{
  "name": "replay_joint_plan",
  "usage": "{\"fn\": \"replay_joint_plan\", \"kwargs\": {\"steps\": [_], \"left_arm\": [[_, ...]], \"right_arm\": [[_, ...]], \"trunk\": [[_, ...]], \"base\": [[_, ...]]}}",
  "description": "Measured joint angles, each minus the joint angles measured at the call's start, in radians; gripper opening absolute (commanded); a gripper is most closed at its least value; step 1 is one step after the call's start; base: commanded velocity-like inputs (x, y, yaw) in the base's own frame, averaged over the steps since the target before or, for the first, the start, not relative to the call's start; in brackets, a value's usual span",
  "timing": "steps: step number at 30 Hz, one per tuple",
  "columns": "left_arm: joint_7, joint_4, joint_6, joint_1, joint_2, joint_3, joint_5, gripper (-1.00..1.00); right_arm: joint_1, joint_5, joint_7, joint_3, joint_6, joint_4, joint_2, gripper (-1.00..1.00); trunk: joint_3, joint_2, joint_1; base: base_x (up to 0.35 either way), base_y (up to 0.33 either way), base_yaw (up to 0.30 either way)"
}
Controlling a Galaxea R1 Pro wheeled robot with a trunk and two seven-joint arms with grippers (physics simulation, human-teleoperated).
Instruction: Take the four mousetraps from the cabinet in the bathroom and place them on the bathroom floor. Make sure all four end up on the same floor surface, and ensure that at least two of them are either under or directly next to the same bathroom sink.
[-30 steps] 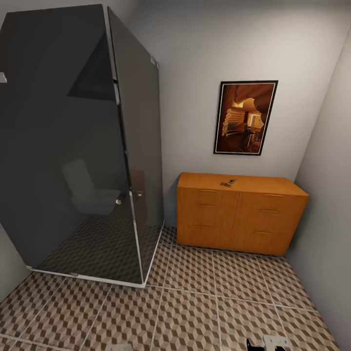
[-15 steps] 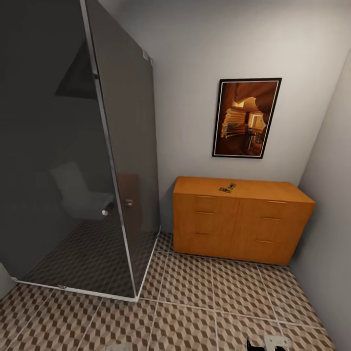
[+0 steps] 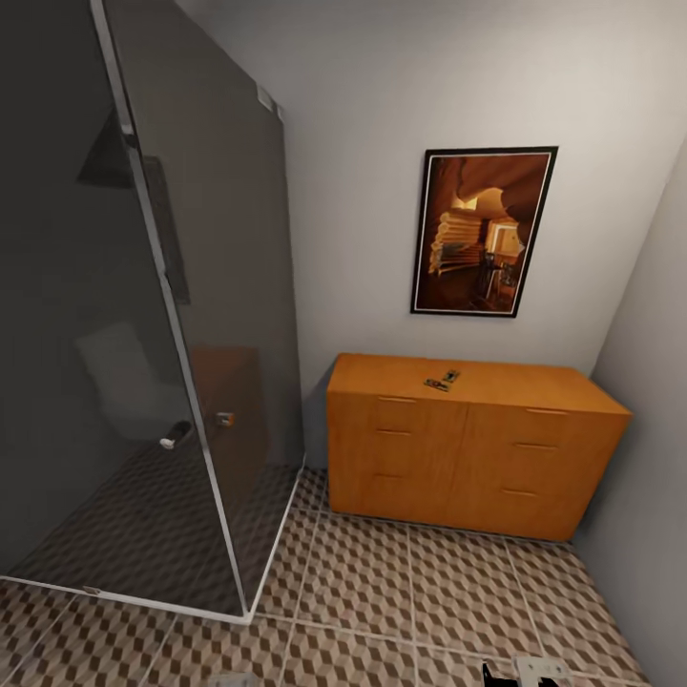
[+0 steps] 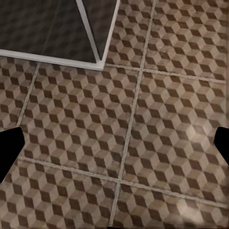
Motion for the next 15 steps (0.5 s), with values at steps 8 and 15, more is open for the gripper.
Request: {"fn": "replay_joint_plan", "kwargs": {"steps": [8, 15], "left_arm": [[0.0, 0.0, 0.0, 0.0, 0.0, 0.0, 0.001, 1.0], [0.0, 0.0, 0.0, 0.0, 0.0, 0.0, 0.001, 1.0]], "right_arm": [[0.0, 0.0, 0.0, 0.0, 0.0, 0.0, 0.0, 1.0], [0.0, 0.0, 0.0, 0.0, 0.0, 0.0, 0.0, 1.0]], "trunk": [[0.0, 0.0, 0.0], [0.0, 0.0, 0.0]], "base": [[0.313, -0.148, 0.0], [0.306, -0.147, -0.003]]}}
